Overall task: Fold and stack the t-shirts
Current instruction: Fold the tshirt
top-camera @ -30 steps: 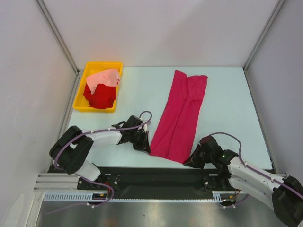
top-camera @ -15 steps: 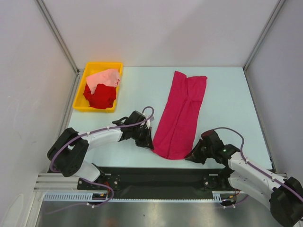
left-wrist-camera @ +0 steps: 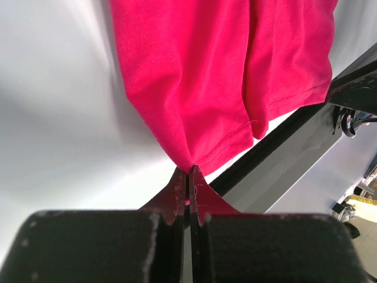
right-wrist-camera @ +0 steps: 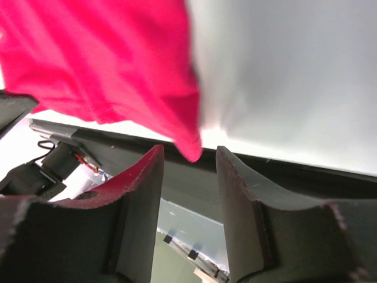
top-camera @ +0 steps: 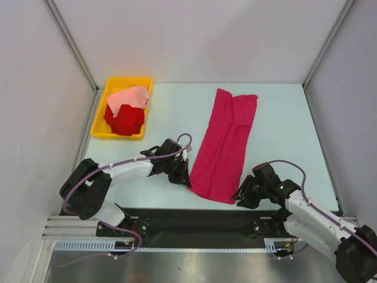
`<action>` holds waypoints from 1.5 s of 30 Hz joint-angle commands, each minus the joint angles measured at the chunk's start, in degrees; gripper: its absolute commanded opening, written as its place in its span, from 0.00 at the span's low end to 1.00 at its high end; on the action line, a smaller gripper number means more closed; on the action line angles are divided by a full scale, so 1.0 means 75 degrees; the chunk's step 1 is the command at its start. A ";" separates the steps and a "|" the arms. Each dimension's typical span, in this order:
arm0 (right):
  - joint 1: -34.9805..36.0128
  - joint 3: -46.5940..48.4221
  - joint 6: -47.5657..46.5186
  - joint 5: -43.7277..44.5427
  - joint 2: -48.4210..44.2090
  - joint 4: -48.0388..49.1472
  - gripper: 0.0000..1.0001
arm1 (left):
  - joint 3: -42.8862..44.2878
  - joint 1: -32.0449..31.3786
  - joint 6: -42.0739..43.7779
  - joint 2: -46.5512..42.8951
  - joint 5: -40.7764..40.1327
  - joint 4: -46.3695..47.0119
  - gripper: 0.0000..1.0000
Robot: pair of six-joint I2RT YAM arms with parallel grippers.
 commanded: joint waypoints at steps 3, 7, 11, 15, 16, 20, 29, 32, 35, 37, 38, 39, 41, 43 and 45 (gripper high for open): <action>-0.0052 -0.0430 0.0126 -0.0315 0.0325 0.0627 0.45 | -0.0012 -0.0060 0.0213 0.0061 0.0093 0.0103 0.00; -0.0064 -0.0559 0.0055 -0.0268 0.0630 0.1095 0.39 | -0.0082 -0.0060 0.0236 -0.0055 0.0105 0.0209 0.00; -0.0076 -0.0407 0.0020 -0.0256 0.0795 0.1424 0.20 | -0.0130 -0.0060 0.0248 -0.0138 0.0058 0.0197 0.00; -0.0122 0.0294 -0.0261 -0.0011 0.0690 0.0793 0.00 | 0.0092 -0.0060 0.0073 -0.0196 0.0174 0.0162 0.00; -0.0447 0.0598 -0.0459 -0.0010 0.0643 0.0653 0.00 | 0.0406 -0.0060 0.0026 -0.0185 0.0210 0.0139 0.00; -0.1781 0.1220 -0.1384 -0.0536 0.0876 0.0148 0.00 | 0.1672 0.0057 0.0107 0.0457 0.0198 -0.0446 0.00; -0.3719 0.3329 -0.3389 -0.1522 0.3347 0.0159 0.00 | 0.5199 0.0783 0.0260 0.2719 0.0374 -0.1302 0.00; -0.4013 0.4384 -0.3905 -0.1545 0.4542 -0.0016 0.00 | 0.6278 0.1018 0.0225 0.3493 0.0456 -0.1443 0.00; -0.4200 0.5204 -0.4198 -0.1580 0.5515 -0.0087 0.00 | 0.6924 0.1206 0.0085 0.4080 0.0678 -0.1083 0.00; -0.4433 0.5765 -0.4362 -0.1592 0.6077 -0.0111 0.00 | 0.7309 0.1311 -0.0067 0.4349 0.0726 -0.0964 0.01; -0.4481 0.5954 -0.4386 -0.1650 0.6254 -0.0111 0.00 | 0.7451 0.1346 -0.0115 0.4606 0.0784 -0.0917 0.00; -0.4517 0.6130 -0.4433 -0.1651 0.6407 -0.0134 0.00 | 0.7568 0.1381 -0.0162 0.4701 0.0819 -0.0870 0.00; -0.4610 0.6623 -0.4527 -0.1720 0.6876 -0.0216 0.00 | 0.7873 0.1440 -0.0326 0.5005 0.0878 -0.0718 0.00; -0.4657 0.6997 -0.4632 -0.1756 0.7250 -0.0274 0.00 | 0.8283 0.1475 -0.0419 0.5251 0.0960 -0.0728 0.00; -0.4728 0.7174 -0.4679 -0.1838 0.7474 -0.0298 0.00 | 0.8588 0.1499 -0.0455 0.5568 0.0972 -0.0799 0.00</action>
